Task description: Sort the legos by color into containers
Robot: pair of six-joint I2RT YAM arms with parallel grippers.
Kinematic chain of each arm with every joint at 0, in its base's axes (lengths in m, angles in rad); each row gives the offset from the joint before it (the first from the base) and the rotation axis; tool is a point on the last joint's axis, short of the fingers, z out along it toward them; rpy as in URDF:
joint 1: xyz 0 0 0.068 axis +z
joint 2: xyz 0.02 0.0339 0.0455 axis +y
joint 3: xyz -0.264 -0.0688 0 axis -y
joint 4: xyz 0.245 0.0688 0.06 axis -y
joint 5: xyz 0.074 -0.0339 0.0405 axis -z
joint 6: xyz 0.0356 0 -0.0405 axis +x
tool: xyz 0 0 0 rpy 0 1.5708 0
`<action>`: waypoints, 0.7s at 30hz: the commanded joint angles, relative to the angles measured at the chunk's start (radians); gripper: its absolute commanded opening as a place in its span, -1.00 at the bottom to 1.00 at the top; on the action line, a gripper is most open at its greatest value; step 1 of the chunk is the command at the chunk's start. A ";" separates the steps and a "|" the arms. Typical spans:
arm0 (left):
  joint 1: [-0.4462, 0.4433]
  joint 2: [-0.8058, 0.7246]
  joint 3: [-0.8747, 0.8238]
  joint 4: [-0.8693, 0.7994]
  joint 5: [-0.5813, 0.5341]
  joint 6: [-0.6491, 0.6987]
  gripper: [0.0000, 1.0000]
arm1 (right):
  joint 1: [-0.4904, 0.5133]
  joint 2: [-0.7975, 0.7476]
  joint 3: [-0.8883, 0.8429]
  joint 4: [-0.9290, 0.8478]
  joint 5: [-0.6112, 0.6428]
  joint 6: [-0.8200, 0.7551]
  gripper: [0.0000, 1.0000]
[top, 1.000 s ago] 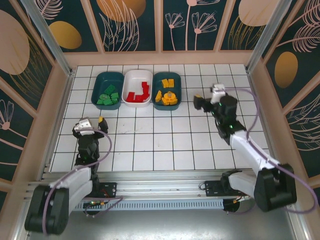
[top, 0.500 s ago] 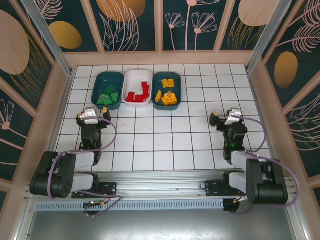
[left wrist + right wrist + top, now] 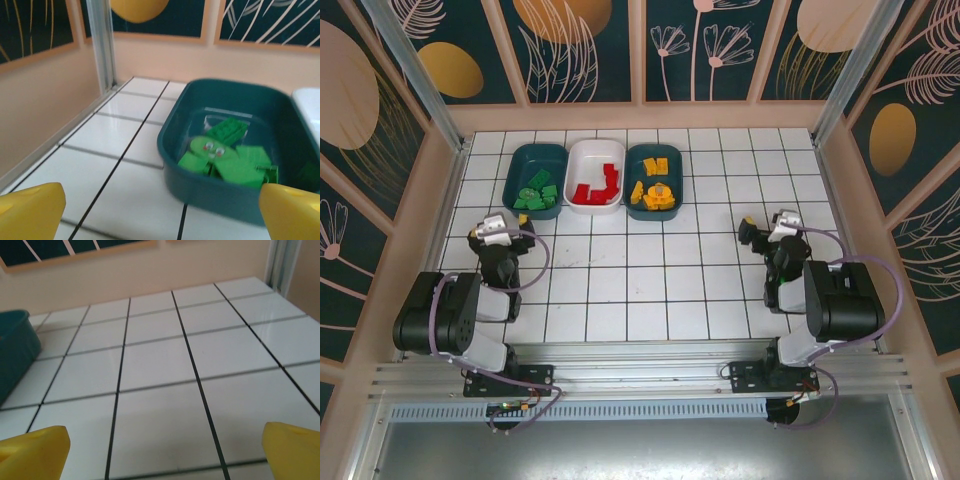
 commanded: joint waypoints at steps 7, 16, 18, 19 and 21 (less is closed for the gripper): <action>0.007 -0.001 0.023 -0.013 0.015 -0.014 0.98 | 0.003 -0.002 0.016 0.023 -0.002 -0.014 0.98; 0.007 -0.003 0.022 -0.014 0.015 -0.014 0.97 | 0.004 -0.003 0.016 0.023 0.001 -0.013 0.97; 0.007 -0.003 0.023 -0.014 0.015 -0.014 0.98 | 0.004 -0.002 0.015 0.024 0.000 -0.014 0.98; 0.007 -0.002 0.023 -0.014 0.015 -0.013 0.98 | 0.004 -0.004 0.015 0.024 0.000 -0.014 0.98; 0.007 -0.002 0.023 -0.015 0.015 -0.014 0.98 | 0.004 -0.002 0.016 0.024 0.001 -0.014 0.98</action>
